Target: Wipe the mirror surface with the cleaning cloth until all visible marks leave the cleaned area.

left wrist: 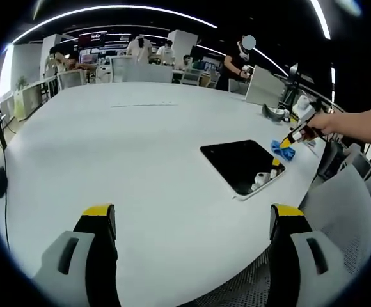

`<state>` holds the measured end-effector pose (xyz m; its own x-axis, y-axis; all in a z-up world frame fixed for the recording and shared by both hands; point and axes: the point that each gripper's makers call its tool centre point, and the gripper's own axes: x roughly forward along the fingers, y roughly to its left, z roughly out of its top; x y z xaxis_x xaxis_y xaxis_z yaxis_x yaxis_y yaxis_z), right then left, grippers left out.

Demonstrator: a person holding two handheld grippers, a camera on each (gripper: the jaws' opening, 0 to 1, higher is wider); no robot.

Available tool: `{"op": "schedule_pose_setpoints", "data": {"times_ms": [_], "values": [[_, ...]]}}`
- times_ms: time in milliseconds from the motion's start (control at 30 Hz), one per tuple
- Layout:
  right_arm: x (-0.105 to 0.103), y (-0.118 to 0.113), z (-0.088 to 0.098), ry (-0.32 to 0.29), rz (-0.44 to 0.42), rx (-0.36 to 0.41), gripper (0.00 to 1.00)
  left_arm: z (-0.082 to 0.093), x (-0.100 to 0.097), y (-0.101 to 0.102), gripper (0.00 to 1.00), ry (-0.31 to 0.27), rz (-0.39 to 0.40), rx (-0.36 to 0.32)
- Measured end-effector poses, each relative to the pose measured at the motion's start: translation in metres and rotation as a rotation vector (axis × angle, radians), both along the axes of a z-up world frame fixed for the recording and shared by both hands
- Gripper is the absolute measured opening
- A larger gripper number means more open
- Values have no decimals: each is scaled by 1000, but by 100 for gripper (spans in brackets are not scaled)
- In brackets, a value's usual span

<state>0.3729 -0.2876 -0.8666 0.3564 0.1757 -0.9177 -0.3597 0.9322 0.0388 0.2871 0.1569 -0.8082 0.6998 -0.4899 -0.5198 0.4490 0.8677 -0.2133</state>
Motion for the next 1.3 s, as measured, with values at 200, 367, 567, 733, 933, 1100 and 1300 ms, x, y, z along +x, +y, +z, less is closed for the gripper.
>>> {"op": "schedule_pose_setpoints", "data": {"times_ms": [200,367,567,733,933,1100,1300], "values": [[-1,9,-5,0,15,3,14,0,-1,-1,99,3,-2,-2],[-4,12,-11,4,10,-15,14,0,-1,1,99,9,8,-7],[-1,4,-12,-11,-54,-45,3,-5,-4,-5,99,24,-27,1],[1,2,-11,1,-102,1,1,-9,-6,-5,99,46,-28,-1],[2,3,-11,16,-115,-6,1,-12,-8,-7,99,65,-42,9],[10,6,4,-4,-158,72,1,-8,-6,-8,99,43,-46,-1],[21,11,30,-36,-125,76,1,-9,-6,-6,99,46,-35,3]]}}
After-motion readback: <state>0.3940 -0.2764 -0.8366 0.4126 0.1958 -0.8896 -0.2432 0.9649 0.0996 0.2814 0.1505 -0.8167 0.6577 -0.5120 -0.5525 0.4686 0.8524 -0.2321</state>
